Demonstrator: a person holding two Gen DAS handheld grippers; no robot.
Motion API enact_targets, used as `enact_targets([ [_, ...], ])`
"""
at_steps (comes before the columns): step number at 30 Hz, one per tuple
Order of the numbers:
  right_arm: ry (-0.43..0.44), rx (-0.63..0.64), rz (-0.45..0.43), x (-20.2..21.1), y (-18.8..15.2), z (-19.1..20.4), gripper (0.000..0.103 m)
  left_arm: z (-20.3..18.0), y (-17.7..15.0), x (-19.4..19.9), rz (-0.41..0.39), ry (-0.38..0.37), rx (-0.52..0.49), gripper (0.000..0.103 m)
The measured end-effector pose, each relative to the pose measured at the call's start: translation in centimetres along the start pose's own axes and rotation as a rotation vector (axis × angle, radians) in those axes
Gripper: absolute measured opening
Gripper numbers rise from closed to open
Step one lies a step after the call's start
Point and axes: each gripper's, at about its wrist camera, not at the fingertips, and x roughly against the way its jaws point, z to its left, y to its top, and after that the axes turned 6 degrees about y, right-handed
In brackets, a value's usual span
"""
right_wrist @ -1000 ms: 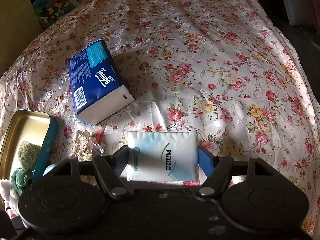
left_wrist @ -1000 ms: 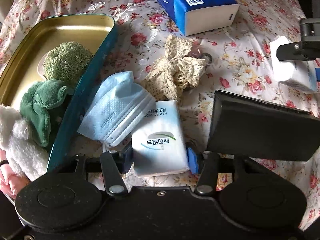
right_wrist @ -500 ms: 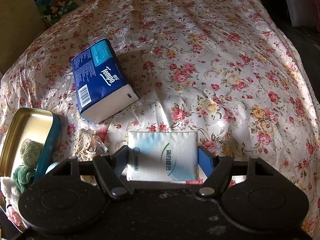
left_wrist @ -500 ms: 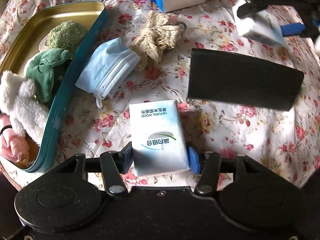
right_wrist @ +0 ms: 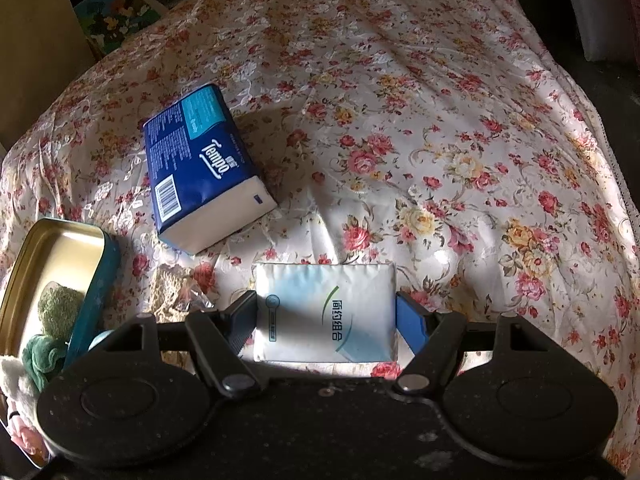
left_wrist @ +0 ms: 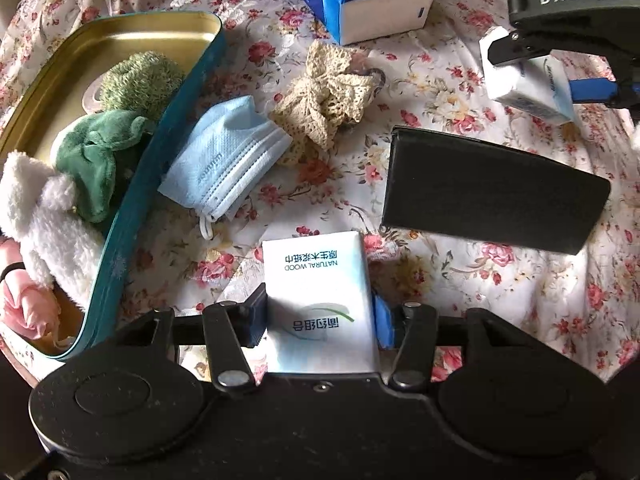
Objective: Organize soft objects
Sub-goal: 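Drop the tissue packet into the tin with the left tool while the right tool drops the white box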
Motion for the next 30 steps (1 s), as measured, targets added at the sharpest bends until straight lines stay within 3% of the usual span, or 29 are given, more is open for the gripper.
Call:
enact_targets([
  [6, -0.025, 0.015, -0.033, 0.0, -0.1, 0.2, 0.072, 1.2, 0.7, 3.2, -0.116, 0.008, 0.014, 0.05],
  [10, -0.044, 0.045, -0.048, -0.3, -0.4, 0.9, 0.072, 3.5, 1.9, 5.5, -0.176, -0.011, 0.08, 0.05],
  [14, -0.049, 0.095, -0.066, -0.4, -0.8, 2.1, 0.072, 7.2, 3.9, 7.8, -0.232, 0.016, 0.155, 0.05],
  [19, -0.038, 0.159, -0.084, -0.2, -1.7, 4.1, 0.072, 12.1, 6.7, 9.1, -0.311, 0.151, 0.216, 0.05],
  [26, -0.028, 0.265, -0.11, 0.8, -2.0, 8.8, 0.072, 16.9, 8.7, 7.0, -0.27, 0.158, 0.333, 0.05],
  [30, 0.031, 0.287, -0.09, 1.1, -0.8, 13.3, 0.072, 18.0, 9.1, 6.4, -0.257, 0.186, 0.38, 0.051],
])
